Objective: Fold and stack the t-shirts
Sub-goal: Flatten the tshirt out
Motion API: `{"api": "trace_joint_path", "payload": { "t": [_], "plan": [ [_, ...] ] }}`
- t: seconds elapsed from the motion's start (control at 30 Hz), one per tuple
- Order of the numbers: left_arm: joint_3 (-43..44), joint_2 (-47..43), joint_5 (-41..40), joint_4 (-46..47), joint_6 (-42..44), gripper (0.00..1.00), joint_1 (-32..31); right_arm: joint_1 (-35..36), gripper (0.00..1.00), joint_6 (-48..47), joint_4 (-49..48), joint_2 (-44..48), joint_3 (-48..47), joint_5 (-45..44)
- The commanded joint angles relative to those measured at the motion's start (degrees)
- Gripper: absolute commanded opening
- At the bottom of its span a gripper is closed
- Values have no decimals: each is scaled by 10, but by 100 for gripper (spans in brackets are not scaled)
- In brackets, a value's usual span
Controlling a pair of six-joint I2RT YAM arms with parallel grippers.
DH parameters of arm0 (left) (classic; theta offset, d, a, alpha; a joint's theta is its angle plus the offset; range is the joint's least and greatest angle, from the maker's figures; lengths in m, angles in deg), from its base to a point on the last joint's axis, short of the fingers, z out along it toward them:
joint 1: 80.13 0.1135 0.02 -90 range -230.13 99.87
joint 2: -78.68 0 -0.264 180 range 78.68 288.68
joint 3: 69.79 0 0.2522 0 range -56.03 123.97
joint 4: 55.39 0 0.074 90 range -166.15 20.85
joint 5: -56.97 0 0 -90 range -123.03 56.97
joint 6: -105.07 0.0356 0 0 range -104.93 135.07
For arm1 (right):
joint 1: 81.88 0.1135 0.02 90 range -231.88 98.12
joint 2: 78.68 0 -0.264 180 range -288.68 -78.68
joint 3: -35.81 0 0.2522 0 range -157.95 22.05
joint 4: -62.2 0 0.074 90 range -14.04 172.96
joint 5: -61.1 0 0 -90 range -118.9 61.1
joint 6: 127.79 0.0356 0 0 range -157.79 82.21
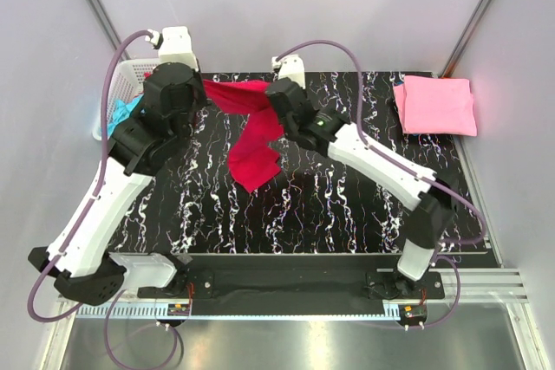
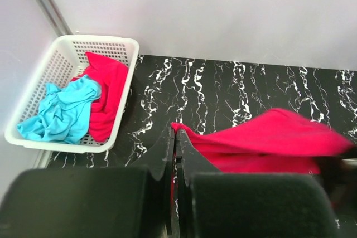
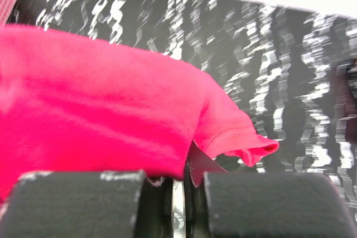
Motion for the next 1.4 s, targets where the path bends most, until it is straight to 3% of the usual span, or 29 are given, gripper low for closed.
{"api": "trace_joint_path", "payload": {
  "t": [0.0, 0.2, 0.33, 0.47, 0.57, 0.77, 0.93, 1.2, 1.37],
  "plan": [
    [24, -19, -43, 20, 6, 0, 2, 0, 8, -39, 15, 54, 0, -95],
    [22, -25, -49, 17, -26, 0, 3, -1, 0, -54, 15, 95, 0, -213],
    [8, -33, 22, 42, -8, 0, 4, -4, 0, -80, -21, 124, 4, -270],
    [-8, -46, 45, 61, -13, 0, 4, -3, 0, -117, -170, 191, 79, -218],
    [-7, -45, 51, 68, -12, 0, 4, -2, 0, -130, -218, 233, 105, -172],
    [-15, -53, 44, 93, -25, 0, 4, -3, 0, -217, -219, 226, 40, -151],
    [-53, -95, 53, 171, -23, 0, 4, -3, 0, -252, -245, 257, 23, -104],
    [-147, -169, 166, 336, 0, 0, 4, -3, 0, -263, -240, 307, 15, -59],
    [-149, -167, 254, 339, 13, 0, 4, -3, 0, -264, -238, 343, 16, -11]
  ]
}}
